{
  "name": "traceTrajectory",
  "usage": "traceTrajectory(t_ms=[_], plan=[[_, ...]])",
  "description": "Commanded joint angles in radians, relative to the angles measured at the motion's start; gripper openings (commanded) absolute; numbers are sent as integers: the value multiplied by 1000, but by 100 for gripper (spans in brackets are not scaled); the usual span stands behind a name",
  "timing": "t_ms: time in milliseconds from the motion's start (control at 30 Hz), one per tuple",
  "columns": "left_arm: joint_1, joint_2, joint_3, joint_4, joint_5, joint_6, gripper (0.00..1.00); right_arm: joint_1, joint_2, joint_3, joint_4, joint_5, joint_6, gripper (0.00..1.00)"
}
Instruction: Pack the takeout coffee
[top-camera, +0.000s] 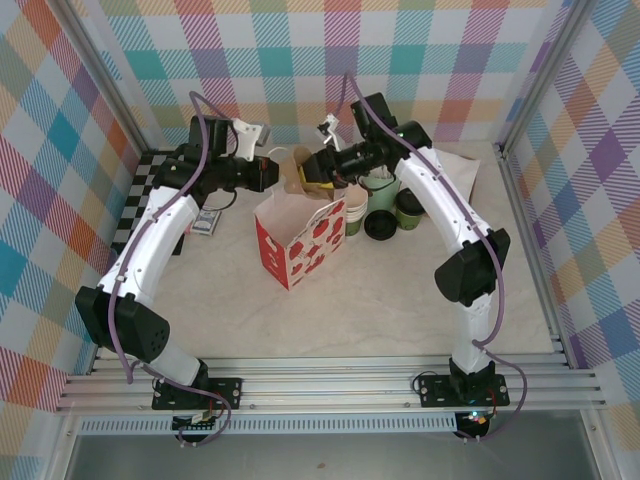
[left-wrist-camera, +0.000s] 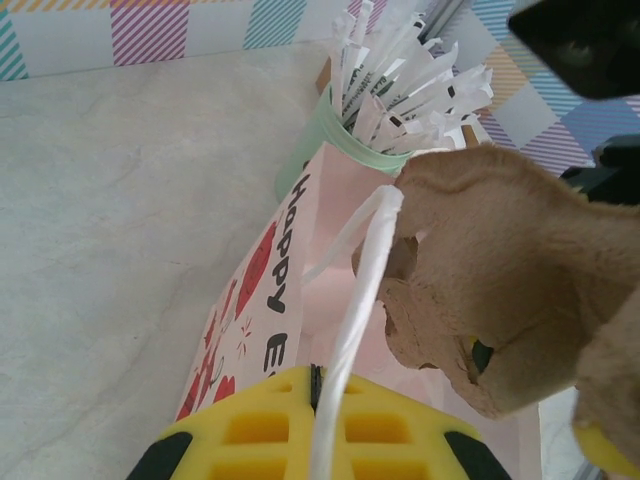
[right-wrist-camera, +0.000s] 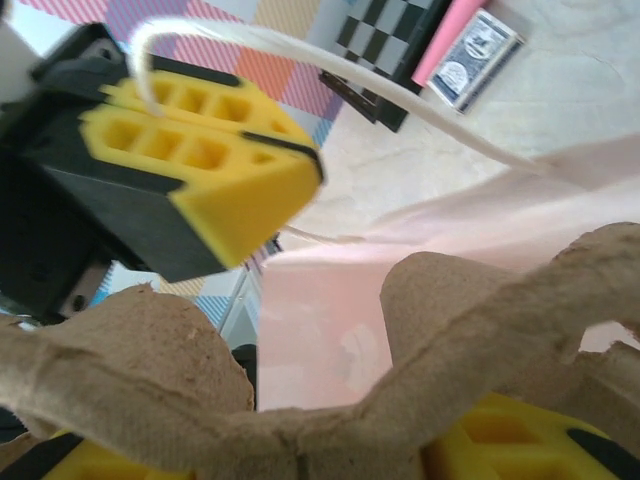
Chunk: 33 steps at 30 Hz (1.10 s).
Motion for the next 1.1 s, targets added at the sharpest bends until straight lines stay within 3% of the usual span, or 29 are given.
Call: traceTrajectory(t_ms=[0,200,467,700,1067], plan=[[1,-39,11,14,33,-64,0,18,-62,-46,-68,41,-19,43],[-14,-61,8,6,131,-111,0,46,-150,-145,-99,67,21,44],[-15,-61,41,-76,170,-125,0,52,-260,-287,-102,111,68,44],[-22,-21,70,-68,312,-196,0,55,-285,-289,-139,144,85,45],[-52,-15,111,-35,433,-307,0,64,-353,-325,-220,211,83,45]])
